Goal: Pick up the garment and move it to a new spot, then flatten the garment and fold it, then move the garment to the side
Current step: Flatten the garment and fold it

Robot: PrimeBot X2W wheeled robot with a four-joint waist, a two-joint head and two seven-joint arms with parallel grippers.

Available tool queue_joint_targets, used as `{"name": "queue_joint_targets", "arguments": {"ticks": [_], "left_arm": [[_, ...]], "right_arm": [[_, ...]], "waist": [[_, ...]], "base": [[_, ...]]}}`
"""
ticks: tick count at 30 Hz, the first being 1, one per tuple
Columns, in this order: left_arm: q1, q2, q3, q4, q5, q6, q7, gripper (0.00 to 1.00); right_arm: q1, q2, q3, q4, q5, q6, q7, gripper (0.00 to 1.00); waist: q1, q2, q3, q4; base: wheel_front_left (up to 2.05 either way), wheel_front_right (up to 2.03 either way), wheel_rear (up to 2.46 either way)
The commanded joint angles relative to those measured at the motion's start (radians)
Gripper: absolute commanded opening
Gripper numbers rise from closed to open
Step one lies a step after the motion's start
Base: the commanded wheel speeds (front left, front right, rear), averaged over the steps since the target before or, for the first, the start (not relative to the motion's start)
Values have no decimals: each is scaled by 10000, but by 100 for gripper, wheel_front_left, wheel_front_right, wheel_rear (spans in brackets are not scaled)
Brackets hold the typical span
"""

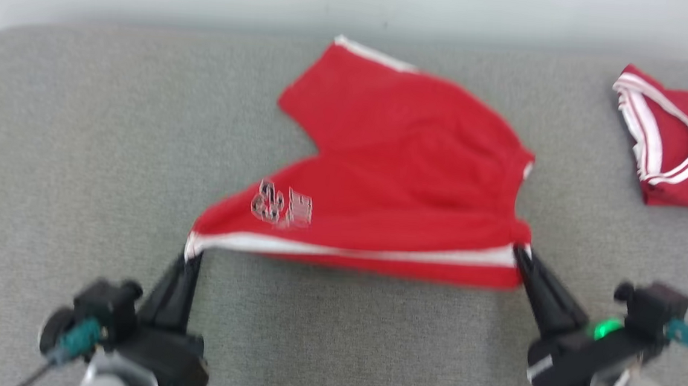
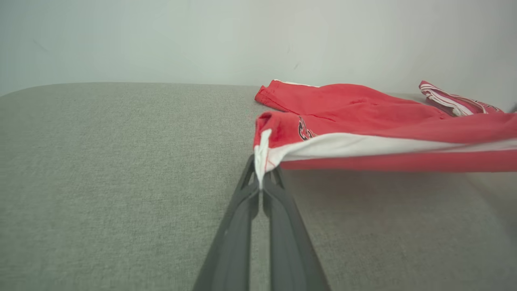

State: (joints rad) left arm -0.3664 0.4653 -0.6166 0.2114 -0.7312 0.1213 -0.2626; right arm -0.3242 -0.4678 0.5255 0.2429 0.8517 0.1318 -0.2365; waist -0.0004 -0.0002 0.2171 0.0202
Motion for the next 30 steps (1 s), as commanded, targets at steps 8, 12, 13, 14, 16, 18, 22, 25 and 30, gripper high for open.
{"name": "queue_joint_targets", "arguments": {"ticks": [8, 12, 13, 14, 16, 18, 22, 25, 30], "left_arm": [[2038, -365, 472, -388, 135, 91, -27, 0], [2655, -348, 696, -347, 228, -45, -29, 0], [2788, -392, 761, -375, 189, -50, -27, 0], [2897, -409, 787, -402, 199, -83, -27, 0], [3005, -429, 767, -458, 293, -82, -29, 0], [3013, -399, 772, -447, 353, -136, -27, 0], [2590, -183, 769, -409, 472, -301, 23, 0], [2007, 72, 749, -568, 691, -421, 263, 0], [881, 566, 753, -752, 1005, -677, 912, 0]], "right_arm": [[2747, 222, -782, -1452, -549, -28, 713, 0], [3870, 511, -1299, -1939, -857, -28, 1098, 0], [4123, 598, -1411, -2080, -905, -28, 1218, 0], [4345, 673, -1513, -2207, -941, -28, 1337, 0], [4657, 848, -1709, -2425, -1049, -28, 1533, 0], [4791, 1016, -1849, -2645, -1180, -28, 1653, 0], [4609, 1236, -1974, -3076, -1367, -28, 1885, 0], [4243, 1364, -2032, -3394, -1318, -28, 1823, 0], [3550, 1586, -2139, -3444, -1008, -28, 1781, 0]], "waist": [[4, 2, -816, 152], [4, 2, -963, 207], [4, 2, -981, 215], [4, 2, -986, 228], [4, 2, -964, 241], [4, 2, -929, 223], [4, 2, -825, 82], [4, 2, -680, -104], [4, 2, -339, -513]], "base": [[0, 0, 0], [0, 0, 0], [0, 0, 0], [0, 0, 0], [0, 0, 0], [0, 0, 0], [0, 0, 0], [0, 0, 0], [0, 0, 0]]}}
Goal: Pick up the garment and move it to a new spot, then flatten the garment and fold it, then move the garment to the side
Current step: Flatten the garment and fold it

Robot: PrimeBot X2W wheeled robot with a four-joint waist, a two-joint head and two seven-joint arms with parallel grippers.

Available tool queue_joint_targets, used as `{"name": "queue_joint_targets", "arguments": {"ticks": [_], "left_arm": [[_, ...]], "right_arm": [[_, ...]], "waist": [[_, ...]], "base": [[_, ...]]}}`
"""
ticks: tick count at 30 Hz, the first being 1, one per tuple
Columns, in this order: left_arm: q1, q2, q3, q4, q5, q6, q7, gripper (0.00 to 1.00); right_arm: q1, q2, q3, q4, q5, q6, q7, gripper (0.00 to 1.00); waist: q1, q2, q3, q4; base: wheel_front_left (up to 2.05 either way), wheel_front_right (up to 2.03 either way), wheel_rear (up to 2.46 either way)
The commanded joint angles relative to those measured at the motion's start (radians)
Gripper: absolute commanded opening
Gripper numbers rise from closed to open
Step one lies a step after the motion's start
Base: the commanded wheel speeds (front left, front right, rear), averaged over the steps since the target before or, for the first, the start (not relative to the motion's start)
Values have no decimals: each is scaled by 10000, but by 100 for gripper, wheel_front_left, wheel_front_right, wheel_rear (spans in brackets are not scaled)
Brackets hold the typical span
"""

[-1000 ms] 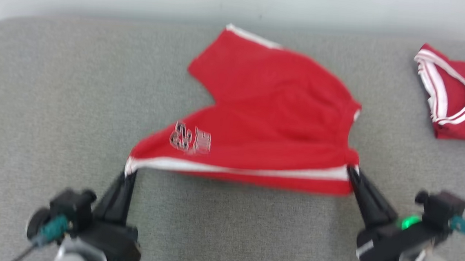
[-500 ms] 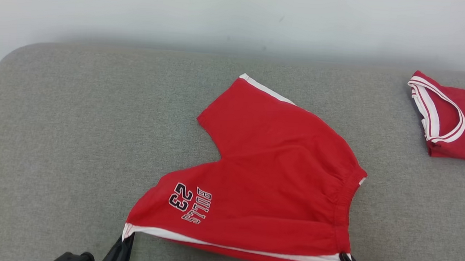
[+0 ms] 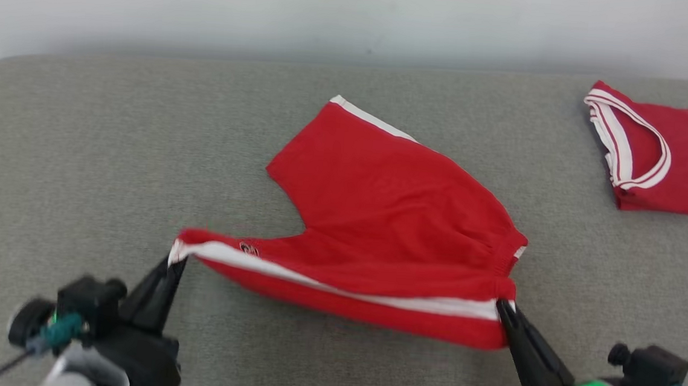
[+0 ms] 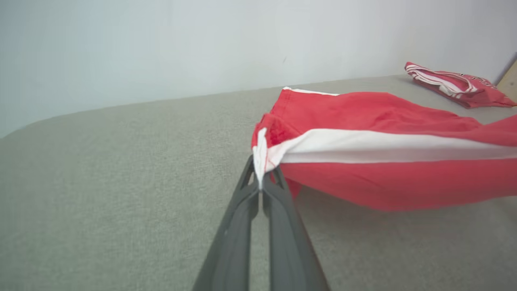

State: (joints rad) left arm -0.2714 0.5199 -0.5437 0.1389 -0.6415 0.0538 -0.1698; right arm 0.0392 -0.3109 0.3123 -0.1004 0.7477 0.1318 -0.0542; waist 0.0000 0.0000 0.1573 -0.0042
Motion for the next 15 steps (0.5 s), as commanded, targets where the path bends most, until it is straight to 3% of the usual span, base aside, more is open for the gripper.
{"name": "queue_joint_targets", "arguments": {"ticks": [1, 9, 15], "left_arm": [[-404, 133, -8, -61, 156, -101, 225, 0], [-3153, 879, -259, 500, 438, -1052, 2319, 0], [-5043, 932, -675, 1623, 562, -1597, 3356, 0]], "right_arm": [[-320, 67, 2, 67, 101, -28, -57, 0], [-2551, 678, 208, 1507, 370, -28, -424, 0], [-3990, 1206, 485, 2724, 283, -28, -1031, 0]], "waist": [[0, 0, 366, -393], [0, 0, 1505, -1476], [0, 0, 2133, -2061]], "base": [[0, 0, 0], [0, 0, 0], [0, 0, 0]]}}
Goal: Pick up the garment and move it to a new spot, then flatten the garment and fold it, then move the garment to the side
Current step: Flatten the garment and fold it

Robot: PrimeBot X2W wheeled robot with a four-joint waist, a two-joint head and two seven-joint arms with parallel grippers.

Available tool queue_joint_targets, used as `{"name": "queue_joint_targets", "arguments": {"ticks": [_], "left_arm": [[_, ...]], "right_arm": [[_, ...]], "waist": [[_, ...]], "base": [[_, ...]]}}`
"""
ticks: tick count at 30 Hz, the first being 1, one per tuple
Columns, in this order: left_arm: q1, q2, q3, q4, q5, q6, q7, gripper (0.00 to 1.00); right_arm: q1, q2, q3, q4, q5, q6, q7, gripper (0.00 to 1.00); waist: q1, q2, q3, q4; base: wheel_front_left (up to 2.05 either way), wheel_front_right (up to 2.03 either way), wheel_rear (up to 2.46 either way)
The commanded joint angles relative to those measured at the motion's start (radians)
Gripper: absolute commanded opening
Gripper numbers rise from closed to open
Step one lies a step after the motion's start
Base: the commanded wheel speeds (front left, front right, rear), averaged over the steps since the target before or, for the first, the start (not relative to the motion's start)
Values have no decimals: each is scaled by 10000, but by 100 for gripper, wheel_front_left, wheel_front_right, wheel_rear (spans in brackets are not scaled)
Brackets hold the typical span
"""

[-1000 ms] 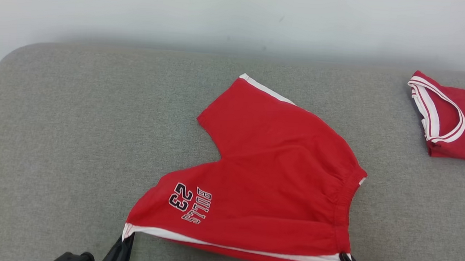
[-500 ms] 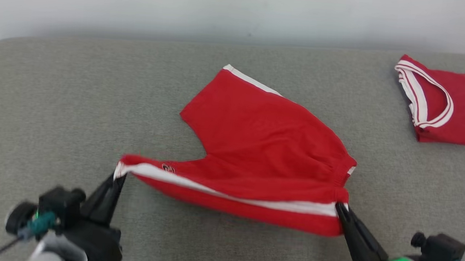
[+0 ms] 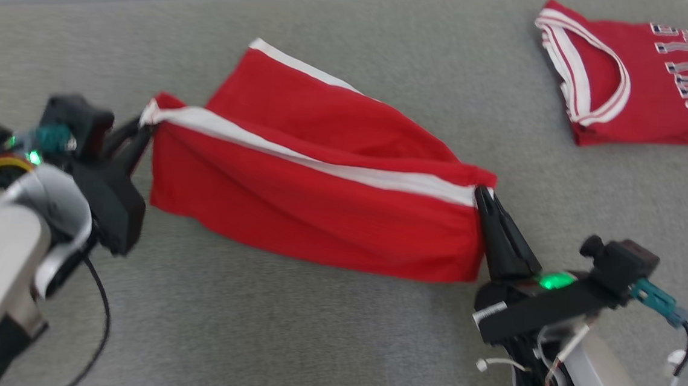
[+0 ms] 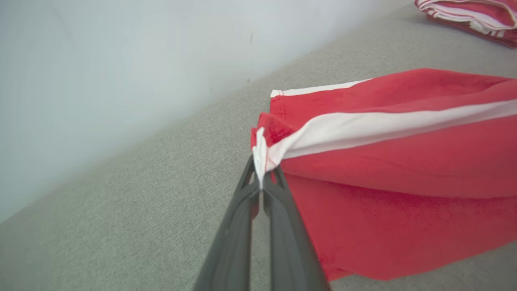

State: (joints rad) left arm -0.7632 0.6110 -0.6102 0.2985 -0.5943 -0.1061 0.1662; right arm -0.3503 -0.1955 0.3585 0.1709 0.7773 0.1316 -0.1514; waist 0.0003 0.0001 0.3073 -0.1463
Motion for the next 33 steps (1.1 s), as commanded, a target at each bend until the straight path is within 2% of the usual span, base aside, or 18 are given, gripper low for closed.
{"name": "queue_joint_targets", "arguments": {"ticks": [1, 11, 21, 22, 23, 24, 25, 33], "left_arm": [[-411, 34, -109, 210, 151, -67, 98, 0], [-2781, -73, -986, 2298, 218, -222, 459, 0], [-4121, -228, -2220, 3701, 68, -229, -219, 0], [-4175, -249, -2293, 3855, 54, -230, -391, 0], [-4273, -277, -2363, 3955, 145, -230, -664, 37], [-4324, -326, -2427, 4058, 180, -230, -937, 61], [-4299, -400, -2475, 4164, 126, -230, -1173, 100], [-3904, -805, -2688, 4760, -529, -231, -2361, 100]], "right_arm": [[-293, 134, 77, 168, -9, -26, -194, 0], [-1879, 668, 559, 1720, -105, -26, -781, 0], [-2932, 1017, 932, 3019, -608, -26, -976, 0], [-3010, 1019, 968, 3114, -698, -26, -993, 26], [-3071, 1022, 957, 3161, -717, -26, -1026, 84], [-3084, 1028, 961, 3195, -756, -26, -1048, 100], [-3060, 995, 976, 3215, -813, -26, -1059, 100], [-2401, 423, 770, 2774, -1389, -26, -1134, 100]], "waist": [[-3, -1, 699, -727], [-3, -1, 1169, -1455], [-3, -1, 1475, -1702], [-3, -1, 1479, -1688], [-3, -1, 1474, -1657], [-3, -1, 1453, -1629], [-3, -1, 1405, -1588], [-3, -1, 784, -1181]], "base": [[0, 0, 0], [0, 0, 0], [0, 0, 0], [0, 0, 0], [0, 0, 0], [0, 0, 0], [0, 0, 0], [0, 0, 0]]}}
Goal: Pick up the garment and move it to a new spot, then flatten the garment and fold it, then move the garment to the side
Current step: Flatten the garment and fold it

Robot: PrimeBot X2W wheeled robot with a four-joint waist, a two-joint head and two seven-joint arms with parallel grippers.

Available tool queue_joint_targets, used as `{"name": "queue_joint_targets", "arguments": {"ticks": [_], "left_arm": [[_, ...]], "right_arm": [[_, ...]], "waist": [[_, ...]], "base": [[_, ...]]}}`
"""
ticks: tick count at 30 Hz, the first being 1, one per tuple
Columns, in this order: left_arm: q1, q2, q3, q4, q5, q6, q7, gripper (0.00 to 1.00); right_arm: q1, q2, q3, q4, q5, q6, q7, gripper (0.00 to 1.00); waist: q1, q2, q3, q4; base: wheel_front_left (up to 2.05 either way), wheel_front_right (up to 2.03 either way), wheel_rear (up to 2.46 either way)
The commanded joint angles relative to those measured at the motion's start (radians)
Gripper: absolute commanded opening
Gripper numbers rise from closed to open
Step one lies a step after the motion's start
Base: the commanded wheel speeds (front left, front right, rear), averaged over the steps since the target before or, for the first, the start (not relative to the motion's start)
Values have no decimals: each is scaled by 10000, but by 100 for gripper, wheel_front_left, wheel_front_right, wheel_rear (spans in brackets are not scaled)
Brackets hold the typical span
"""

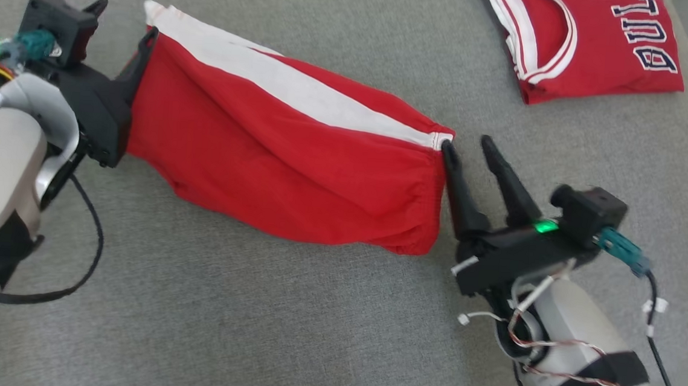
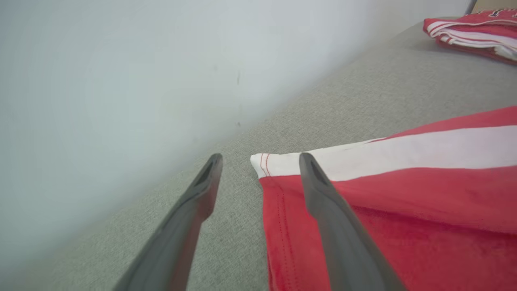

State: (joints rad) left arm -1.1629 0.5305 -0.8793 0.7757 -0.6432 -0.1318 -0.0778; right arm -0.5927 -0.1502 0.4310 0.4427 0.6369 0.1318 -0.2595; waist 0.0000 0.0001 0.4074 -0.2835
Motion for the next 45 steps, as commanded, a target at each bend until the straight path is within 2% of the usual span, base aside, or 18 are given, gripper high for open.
{"name": "queue_joint_targets", "arguments": {"ticks": [1, 6, 10, 18, 20, 26, 30, 36, 45], "left_arm": [[170, -59, 44, 48, -138, 26, -144, 100], [714, -250, 298, 271, -462, 29, -1253, 100], [1251, -267, 639, 96, -648, 202, -1737, 100], [2648, -15, 1609, -1293, -431, 692, -1868, 100], [2968, 156, 1795, -1633, -287, 721, -1871, 100], [3163, 470, 1853, -1805, -165, 676, -1860, 100], [2816, 639, 1553, -1791, -20, 482, -1383, 100], [2268, 577, 953, -1566, 35, 184, -365, 100], [1901, 392, 108, -1084, -876, 31, 1072, 100]], "right_arm": [[189, -97, -59, -80, -59, -28, -43, 100], [1056, -354, -771, -1037, -723, -28, -55, 100], [1867, -280, -1402, -1932, -1288, -28, -58, 100], [3752, 119, -2422, -3571, -1876, -28, -45, 100], [4408, 278, -2628, -3902, -2005, -28, -41, 100], [5114, 488, -2618, -4231, -2305, -28, -43, 100], [5335, 582, -2485, -4395, -2788, -28, -43, 100], [5264, 659, -2409, -4414, -2938, -28, -43, 100], [5122, 707, -2232, -4269, -2984, -28, -44, 100]], "waist": [[0, -1, -344, 268], [0, -1, -941, 655], [0, -1, -1349, 918], [0, -1, -1869, 1405], [0, -1, -1917, 1420], [0, -1, -1921, 1245], [0, -1, -1872, 1033], [0, -1, -1804, 829], [0, -1, -1609, 506]], "base": [[0, 0, 0], [0, 0, 0], [0, 0, 0], [0, 0, 0], [0, 0, 0], [0, 0, 0], [0, 0, 0], [0, 0, 0], [0, 0, 0]]}}
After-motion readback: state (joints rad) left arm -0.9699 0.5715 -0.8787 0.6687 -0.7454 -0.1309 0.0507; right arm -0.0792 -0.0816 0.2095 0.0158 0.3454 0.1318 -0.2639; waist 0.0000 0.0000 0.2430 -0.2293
